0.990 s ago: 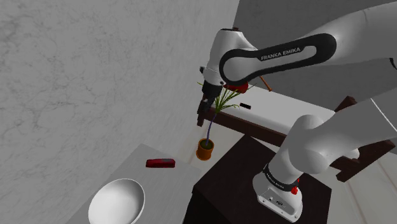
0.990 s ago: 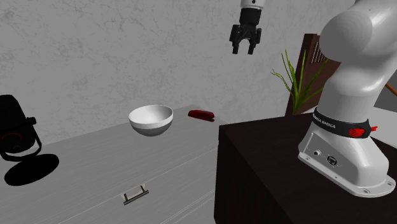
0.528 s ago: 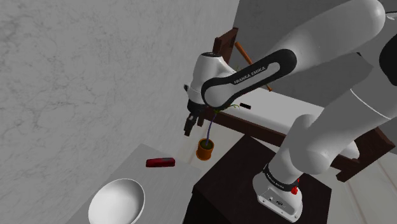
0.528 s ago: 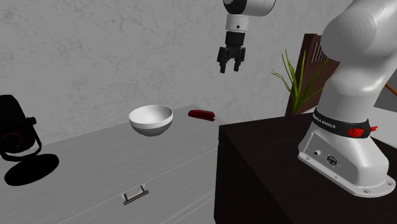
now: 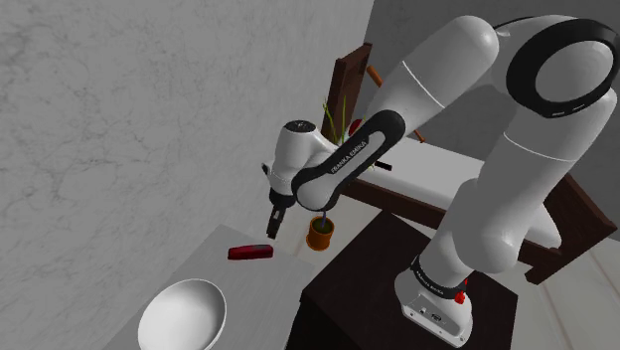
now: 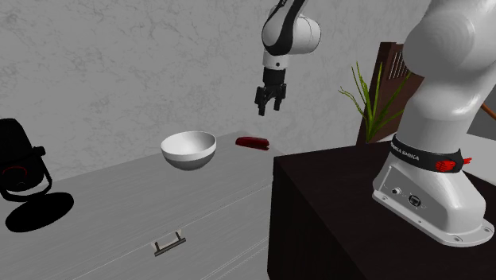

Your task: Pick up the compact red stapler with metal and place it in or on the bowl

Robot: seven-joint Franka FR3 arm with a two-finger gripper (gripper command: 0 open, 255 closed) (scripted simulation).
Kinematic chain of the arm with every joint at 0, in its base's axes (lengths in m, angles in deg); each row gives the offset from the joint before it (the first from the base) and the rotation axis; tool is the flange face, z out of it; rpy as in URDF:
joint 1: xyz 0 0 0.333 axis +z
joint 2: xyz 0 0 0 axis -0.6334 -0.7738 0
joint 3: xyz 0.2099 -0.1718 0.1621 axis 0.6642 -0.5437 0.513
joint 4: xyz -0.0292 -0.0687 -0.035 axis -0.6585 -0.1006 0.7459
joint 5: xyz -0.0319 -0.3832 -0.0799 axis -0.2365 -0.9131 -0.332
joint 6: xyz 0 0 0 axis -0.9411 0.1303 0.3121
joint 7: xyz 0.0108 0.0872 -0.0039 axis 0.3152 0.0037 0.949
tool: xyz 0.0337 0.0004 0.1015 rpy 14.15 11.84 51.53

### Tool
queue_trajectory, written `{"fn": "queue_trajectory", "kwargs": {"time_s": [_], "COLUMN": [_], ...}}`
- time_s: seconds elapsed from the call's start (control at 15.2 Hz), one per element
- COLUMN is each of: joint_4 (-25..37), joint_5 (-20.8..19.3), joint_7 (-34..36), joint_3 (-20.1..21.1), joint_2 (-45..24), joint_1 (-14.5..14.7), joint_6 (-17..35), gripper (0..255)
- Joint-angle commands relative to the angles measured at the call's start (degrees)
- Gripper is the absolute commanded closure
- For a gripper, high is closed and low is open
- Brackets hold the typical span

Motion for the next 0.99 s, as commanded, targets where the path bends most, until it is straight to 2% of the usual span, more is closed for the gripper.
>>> {"fn": "queue_trajectory", "kwargs": {"time_s": [0.0,0.4,0.92], "joint_4": [2.33,9.61,12.34], "joint_5": [-3.11,-12.22,-13.81], "joint_7": [1.40,6.46,7.77], "joint_3": [-0.04,-3.75,-6.23], "joint_2": [-5.21,-19.41,-26.41], "joint_1": [0.70,6.72,8.96], "joint_6": [3.11,10.49,14.85], "gripper": [0,0,0]}}
